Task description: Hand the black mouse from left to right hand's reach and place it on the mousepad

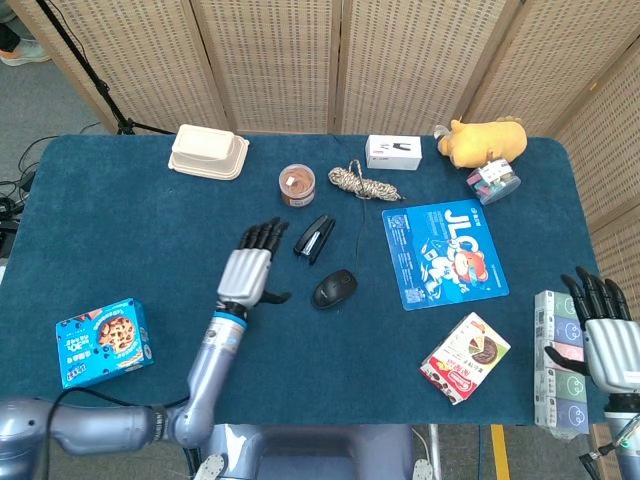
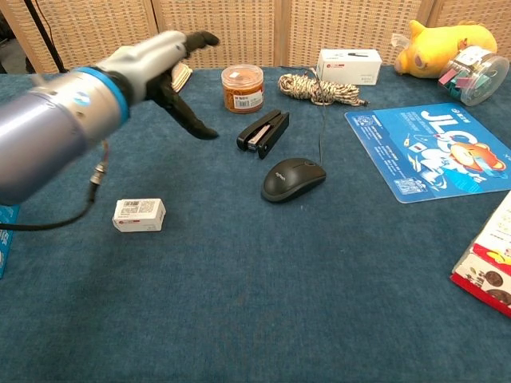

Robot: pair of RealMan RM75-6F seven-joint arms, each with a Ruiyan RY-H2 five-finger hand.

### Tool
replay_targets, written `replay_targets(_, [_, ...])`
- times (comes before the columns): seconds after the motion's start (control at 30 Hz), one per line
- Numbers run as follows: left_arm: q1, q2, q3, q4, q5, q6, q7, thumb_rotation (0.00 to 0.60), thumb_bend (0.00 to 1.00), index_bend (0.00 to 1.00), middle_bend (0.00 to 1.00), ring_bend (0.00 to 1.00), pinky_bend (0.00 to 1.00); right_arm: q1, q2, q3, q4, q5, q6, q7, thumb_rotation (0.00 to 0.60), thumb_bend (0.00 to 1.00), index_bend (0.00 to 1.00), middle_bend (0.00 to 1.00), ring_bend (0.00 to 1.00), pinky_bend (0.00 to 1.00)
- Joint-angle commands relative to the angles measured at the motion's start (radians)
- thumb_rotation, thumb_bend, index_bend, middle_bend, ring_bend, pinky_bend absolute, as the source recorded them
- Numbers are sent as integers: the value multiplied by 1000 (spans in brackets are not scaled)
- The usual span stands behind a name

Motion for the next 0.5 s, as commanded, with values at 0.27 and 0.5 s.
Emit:
replay_targets(0.27, [271, 417, 173, -45, 372, 119, -349, 600, 57, 0, 0, 0, 0, 12, -30, -6, 12, 10, -30, -33, 600, 0, 0, 0, 0, 0])
replay_targets(0.5, [402, 546, 225, -11, 425, 187, -538, 600, 58, 0, 0, 0, 0, 74, -42, -7, 6, -16, -111, -30, 600, 0, 0, 0, 0, 0])
